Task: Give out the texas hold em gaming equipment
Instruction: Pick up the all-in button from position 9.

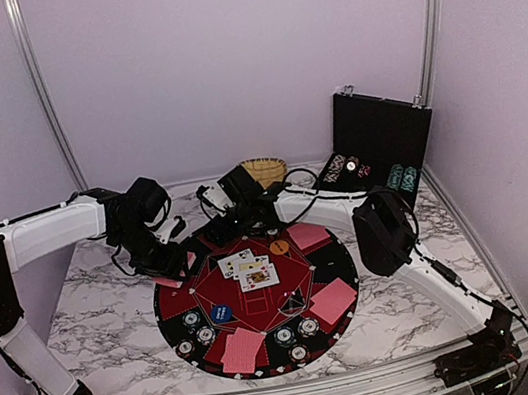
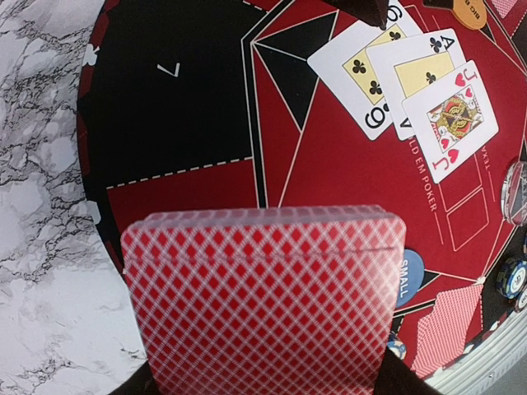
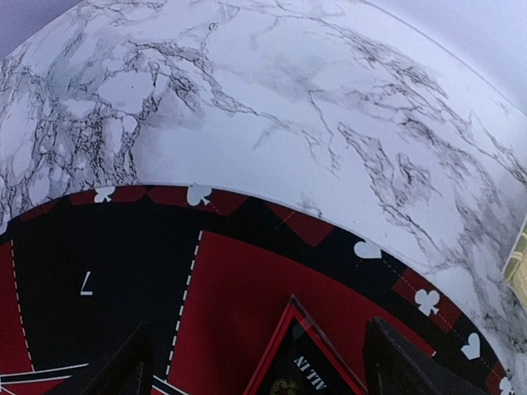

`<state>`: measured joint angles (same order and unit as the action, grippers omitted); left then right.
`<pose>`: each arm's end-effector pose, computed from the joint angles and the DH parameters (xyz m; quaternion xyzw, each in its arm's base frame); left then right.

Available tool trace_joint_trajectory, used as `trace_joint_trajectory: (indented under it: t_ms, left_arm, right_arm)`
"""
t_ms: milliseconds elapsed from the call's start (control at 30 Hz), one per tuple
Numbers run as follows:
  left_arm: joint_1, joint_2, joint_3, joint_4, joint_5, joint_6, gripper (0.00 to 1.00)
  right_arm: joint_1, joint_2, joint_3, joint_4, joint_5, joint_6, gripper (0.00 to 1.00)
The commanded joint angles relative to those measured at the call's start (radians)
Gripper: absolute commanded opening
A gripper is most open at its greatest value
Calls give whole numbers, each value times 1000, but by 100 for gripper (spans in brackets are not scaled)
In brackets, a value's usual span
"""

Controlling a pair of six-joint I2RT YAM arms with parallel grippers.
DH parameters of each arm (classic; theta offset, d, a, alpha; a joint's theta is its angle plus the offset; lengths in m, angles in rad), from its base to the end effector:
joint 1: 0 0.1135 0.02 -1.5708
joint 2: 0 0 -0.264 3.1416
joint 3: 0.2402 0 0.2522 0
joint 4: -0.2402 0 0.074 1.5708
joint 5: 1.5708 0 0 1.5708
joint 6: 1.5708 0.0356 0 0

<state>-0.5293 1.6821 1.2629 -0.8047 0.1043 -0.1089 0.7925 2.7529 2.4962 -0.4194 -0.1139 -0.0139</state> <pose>0.2870 -0.1722 0.2281 0.2141 0.9601 -0.1028 0.1475 0.4196 0.4314 0.1410 -0.3758 0.8183 0.2114 0.3801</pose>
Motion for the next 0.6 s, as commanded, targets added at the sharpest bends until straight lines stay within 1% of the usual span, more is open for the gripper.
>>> trace_joint_trajectory:
  t_ms: [0,167,333,567]
  left_arm:
    - [7,-44,5,-9,-5,0,37]
    - [8,-45,9,-9,-4,2,37]
    - [9,-49,2,-8,-3,3,37]
    - [12,-52,0,-8,-1,5,37]
  right_arm:
    - [-4,21,46,14,-13,45,85]
    - [-3,21,41,7,-14,64,84]
    - [-4,26,43,3,21,77,84]
    - [-11,36,47,14,32,132,82]
